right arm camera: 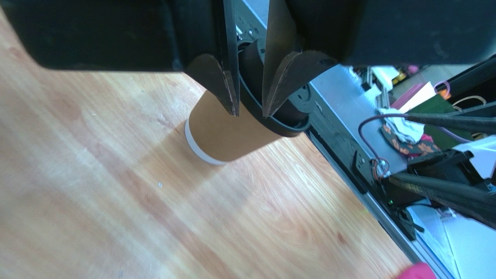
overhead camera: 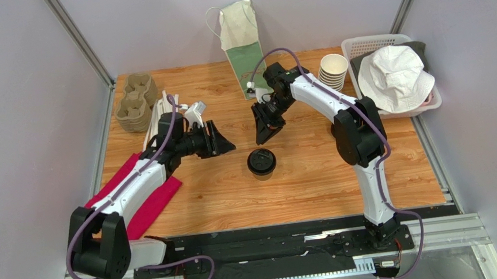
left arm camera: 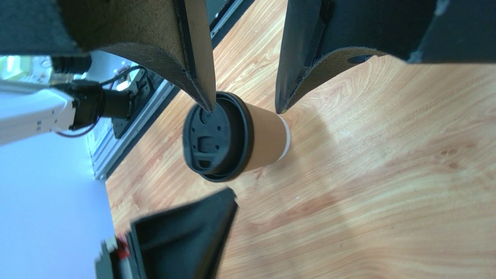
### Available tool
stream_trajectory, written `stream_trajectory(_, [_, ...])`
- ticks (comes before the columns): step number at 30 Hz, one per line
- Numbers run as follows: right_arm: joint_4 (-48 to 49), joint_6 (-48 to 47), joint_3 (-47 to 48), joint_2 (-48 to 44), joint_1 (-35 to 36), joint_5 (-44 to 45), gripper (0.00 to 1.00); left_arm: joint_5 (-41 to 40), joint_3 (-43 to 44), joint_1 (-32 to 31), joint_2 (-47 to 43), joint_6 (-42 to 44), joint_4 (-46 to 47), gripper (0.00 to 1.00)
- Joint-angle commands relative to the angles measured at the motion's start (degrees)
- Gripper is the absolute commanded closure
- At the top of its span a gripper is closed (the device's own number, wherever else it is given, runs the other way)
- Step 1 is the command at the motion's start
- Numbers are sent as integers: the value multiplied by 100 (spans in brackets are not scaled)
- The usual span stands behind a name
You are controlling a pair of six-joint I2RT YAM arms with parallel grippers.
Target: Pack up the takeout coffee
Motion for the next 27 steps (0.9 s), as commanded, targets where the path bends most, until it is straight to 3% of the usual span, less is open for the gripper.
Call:
stream_trajectory(1, [-163, -153, 680, -122, -134, 290, 75, 373, 170, -2, -554, 969, -413, 49])
stream_trajectory(8, [-384, -276, -54, -956, -547, 310, 73, 180, 759, -862, -669, 2280, -1583, 57])
stream_trajectory(15, [-85, -30, -1102, -1467, -495, 19, 73, 162, 1180, -1478, -187, 2175, -1277, 67])
stream_trajectory(27, [38, 66, -1261, -1327, -319, 45, 73, 83, 1463, -1716, 921, 1736, -890, 74])
